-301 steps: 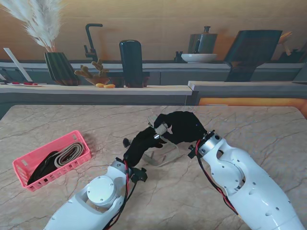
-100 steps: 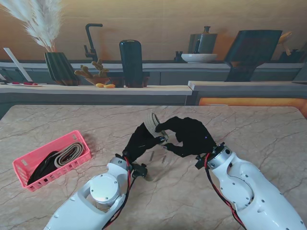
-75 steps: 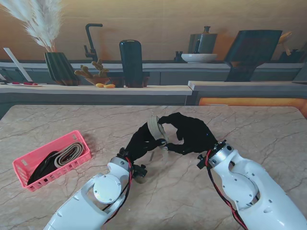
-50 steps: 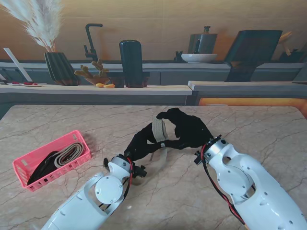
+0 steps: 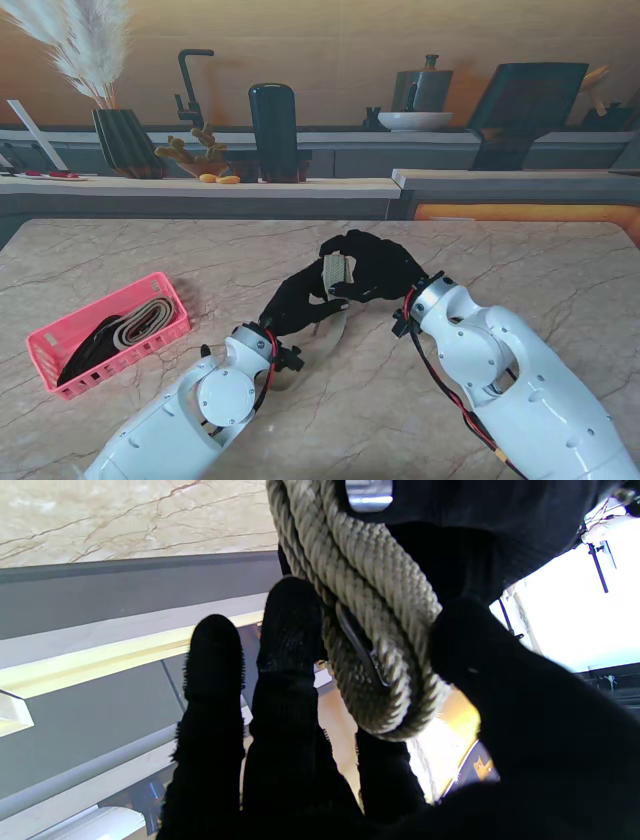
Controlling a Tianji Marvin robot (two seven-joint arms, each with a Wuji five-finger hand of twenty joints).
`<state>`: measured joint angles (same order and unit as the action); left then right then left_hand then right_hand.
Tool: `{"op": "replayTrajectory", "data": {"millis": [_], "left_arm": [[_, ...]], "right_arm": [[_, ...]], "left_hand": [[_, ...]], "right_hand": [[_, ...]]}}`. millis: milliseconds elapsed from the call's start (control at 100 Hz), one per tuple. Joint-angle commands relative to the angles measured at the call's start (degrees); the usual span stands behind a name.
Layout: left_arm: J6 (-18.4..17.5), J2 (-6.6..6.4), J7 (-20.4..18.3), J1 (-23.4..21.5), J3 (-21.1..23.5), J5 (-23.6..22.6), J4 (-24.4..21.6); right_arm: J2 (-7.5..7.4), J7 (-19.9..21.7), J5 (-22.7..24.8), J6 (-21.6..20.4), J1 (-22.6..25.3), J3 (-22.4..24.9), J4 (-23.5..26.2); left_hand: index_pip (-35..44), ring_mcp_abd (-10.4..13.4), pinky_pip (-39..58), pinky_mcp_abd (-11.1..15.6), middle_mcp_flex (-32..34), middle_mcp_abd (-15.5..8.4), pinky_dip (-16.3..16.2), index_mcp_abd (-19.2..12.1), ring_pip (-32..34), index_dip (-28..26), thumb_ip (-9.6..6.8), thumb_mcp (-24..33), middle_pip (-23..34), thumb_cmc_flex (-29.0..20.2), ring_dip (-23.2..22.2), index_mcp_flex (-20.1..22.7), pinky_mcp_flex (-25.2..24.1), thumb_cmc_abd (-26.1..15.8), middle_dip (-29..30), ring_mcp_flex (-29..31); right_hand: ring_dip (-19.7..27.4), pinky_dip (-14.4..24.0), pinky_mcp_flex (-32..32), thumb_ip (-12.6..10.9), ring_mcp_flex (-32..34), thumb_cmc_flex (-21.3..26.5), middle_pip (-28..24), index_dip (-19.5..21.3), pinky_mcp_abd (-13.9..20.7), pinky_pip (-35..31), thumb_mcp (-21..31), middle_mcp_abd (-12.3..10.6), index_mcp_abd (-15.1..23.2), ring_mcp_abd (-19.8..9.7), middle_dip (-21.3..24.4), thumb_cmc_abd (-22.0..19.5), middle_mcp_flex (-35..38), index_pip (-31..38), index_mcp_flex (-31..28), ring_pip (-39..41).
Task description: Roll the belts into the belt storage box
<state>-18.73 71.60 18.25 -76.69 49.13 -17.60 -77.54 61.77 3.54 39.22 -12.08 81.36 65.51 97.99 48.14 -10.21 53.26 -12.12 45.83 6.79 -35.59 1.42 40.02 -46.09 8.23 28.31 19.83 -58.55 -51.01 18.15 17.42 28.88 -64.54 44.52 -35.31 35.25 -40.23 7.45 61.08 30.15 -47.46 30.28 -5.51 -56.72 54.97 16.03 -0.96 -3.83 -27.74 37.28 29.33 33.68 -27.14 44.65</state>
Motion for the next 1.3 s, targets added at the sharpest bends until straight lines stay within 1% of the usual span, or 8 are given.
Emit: {"op": "replayTrajectory", "data": {"millis": [0,110,190,420,510,700,970,1290], "left_arm": [[-0.4,0.05,0.2,-0.1,-0.1,-0.3,-0.1],[-0.6,0.06,0.2,-0.1,-0.1,-0.2,-0.1],[-0.6,0.09,0.3,-0.1,-0.1,-0.1,-0.1],[0.1,0.31,1.0,-0.2,0.5,0.1,-0.1],[-0.2,0.49,1.3,-0.4,0.9,0.9,0.0],[-1.3,0.47,0.5,-1.0,2.3,3.5,-0.7],[-2.2,-0.26,-3.9,-1.9,4.0,8.6,-2.2],[-3.1,-0.67,-6.5,-2.2,3.3,10.9,-3.1]], "right_arm": [[0.47,0.2,-0.1,0.6,-0.1,-0.3,-0.3],[0.62,0.1,-0.9,1.6,-0.5,-1.0,-0.8],[0.80,0.1,-2.4,1.8,-0.9,-1.3,-1.3],[1.32,-1.6,-4.8,0.1,-0.6,-0.5,-1.4],[1.46,-2.6,-4.9,-1.1,0.1,0.6,-0.3],[1.57,-4.5,-3.7,-4.9,1.2,2.9,2.3],[1.48,-5.7,-1.8,-10.0,1.8,4.8,5.7],[1.38,-7.4,2.2,-13.1,1.7,6.9,8.9]], "left_hand": [[2.8,1.1,0.9,0.2,0.4,-2.9,-1.1,-3.2,3.2,-0.7,-2.98,5.3,3.7,-6.9,-1.0,-0.2,-0.3,-6.4,-1.6,0.9],[2.8,1.1,1.0,0.2,0.4,-3.1,-1.0,-3.2,3.2,-0.7,-2.93,5.5,3.7,-6.8,-0.9,-0.2,-0.3,-6.3,-1.6,0.9],[2.8,1.1,1.0,0.3,0.4,-3.0,-1.0,-3.2,3.3,-0.6,-2.89,5.5,3.7,-6.7,-0.9,-0.2,-0.2,-6.3,-1.5,0.9],[-2.4,1.3,1.1,-0.1,0.0,-3.0,-1.1,-2.9,2.7,4.6,-3.08,6.9,-0.2,-0.4,3.1,0.6,-1.3,-4.9,2.6,-0.8],[-8.2,1.2,-1.0,-0.5,-9.2,-3.2,-1.4,-2.2,-4.1,8.6,-6.55,10.5,7.8,15.0,8.3,0.6,-4.0,-8.8,24.6,-6.3],[-17.4,2.1,-11.6,1.0,-16.0,-1.9,2.0,-2.8,-19.7,13.7,-4.95,3.6,-0.9,26.5,19.3,-0.6,-9.0,-5.4,37.4,-17.2],[-22.2,4.5,-22.1,3.7,-15.4,-1.5,7.6,-3.8,-28.8,16.5,-4.15,6.3,-6.3,30.4,29.2,0.4,-9.4,-1.1,44.8,-19.5],[-21.7,4.4,-19.0,1.9,-7.2,-2.5,7.2,-3.4,-26.1,16.5,-3.85,9.1,-4.2,25.8,30.1,3.8,-5.6,-1.4,45.2,-12.4]], "right_hand": [[-0.2,-0.9,-1.0,-1.7,2.6,2.9,-1.7,0.5,1.8,-1.5,2.9,0.8,-1.0,-1.6,-1.0,0.1,1.9,1.1,-2.0,0.0],[0.1,-1.1,-2.5,-0.6,5.2,7.7,-2.8,0.1,2.3,-2.4,2.5,1.4,-0.7,-1.6,-1.6,-2.4,8.7,2.6,-7.4,-1.4],[-0.8,-1.8,-4.3,5.5,10.2,14.1,-1.3,-11.3,1.6,-4.5,1.4,0.1,2.7,-0.8,-0.2,-2.3,18.7,15.8,-11.0,-1.2],[-2.1,-2.8,-6.6,6.2,14.4,15.3,8.3,-21.3,1.3,-5.8,6.5,-6.3,9.5,1.5,6.8,3.2,36.5,23.1,-24.6,1.8],[-1.6,-2.9,-6.8,6.3,14.4,15.1,9.5,-22.6,1.4,-6.0,6.6,-7.5,10.9,1.4,7.5,3.9,37.7,23.8,-25.8,1.5],[-1.0,-3.1,-6.5,6.3,14.2,15.1,10.3,-23.1,1.9,-5.9,6.6,-8.7,12.5,1.0,7.3,3.7,37.9,25.0,-26.1,0.9],[-0.5,-3.3,-5.9,6.3,14.2,15.2,10.6,-22.8,2.4,-5.3,6.4,-9.5,13.7,0.6,6.5,3.0,37.3,25.9,-25.5,-0.5],[-0.6,-3.3,-5.9,6.3,14.3,15.1,10.8,-22.8,3.0,-5.3,6.0,-9.9,14.3,0.3,6.2,2.8,37.4,26.3,-25.2,-0.6]]}}
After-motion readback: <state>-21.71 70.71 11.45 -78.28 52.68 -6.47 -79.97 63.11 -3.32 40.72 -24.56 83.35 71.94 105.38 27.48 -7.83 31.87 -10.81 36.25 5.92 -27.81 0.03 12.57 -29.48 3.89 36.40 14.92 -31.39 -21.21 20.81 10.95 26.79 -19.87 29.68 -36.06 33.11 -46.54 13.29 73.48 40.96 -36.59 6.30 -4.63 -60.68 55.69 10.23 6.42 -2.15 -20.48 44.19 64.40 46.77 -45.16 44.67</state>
